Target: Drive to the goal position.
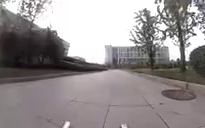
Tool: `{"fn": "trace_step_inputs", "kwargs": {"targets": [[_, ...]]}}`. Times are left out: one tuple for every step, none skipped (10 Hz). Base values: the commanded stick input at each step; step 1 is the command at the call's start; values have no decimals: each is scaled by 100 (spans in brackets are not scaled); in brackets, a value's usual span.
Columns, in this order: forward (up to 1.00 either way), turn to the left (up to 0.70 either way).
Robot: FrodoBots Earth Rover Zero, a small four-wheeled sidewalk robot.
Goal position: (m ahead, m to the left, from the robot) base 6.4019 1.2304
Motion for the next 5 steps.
{"fn": "trace_step_inputs", "kwargs": {"targets": [[100,-40],[100,-40],[100,-30],[100,0],[100,0]]}}
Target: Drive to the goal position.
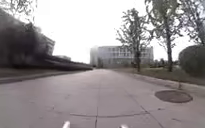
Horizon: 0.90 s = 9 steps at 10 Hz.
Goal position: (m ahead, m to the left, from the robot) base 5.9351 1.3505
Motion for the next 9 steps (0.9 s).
{"fn": "trace_step_inputs", "kwargs": {"targets": [[100,0],[100,0],[100,0],[100,0],[100,0],[100,0],[100,0],[100,0],[100,0]]}}
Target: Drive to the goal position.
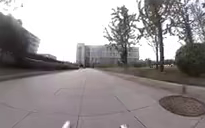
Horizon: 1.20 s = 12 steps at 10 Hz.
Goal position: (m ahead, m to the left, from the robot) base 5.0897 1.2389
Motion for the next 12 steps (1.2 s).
{"fn": "trace_step_inputs", "kwargs": {"targets": [[100,0],[100,0],[100,0],[100,0],[100,0],[100,0],[100,0],[100,0],[100,0],[100,0],[100,0],[100,0]]}}
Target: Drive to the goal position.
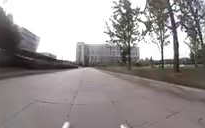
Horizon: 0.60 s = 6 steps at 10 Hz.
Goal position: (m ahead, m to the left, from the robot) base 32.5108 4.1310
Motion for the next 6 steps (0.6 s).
{"fn": "trace_step_inputs", "kwargs": {"targets": [[100,0],[100,0],[100,0],[100,0],[100,0],[100,0]]}}
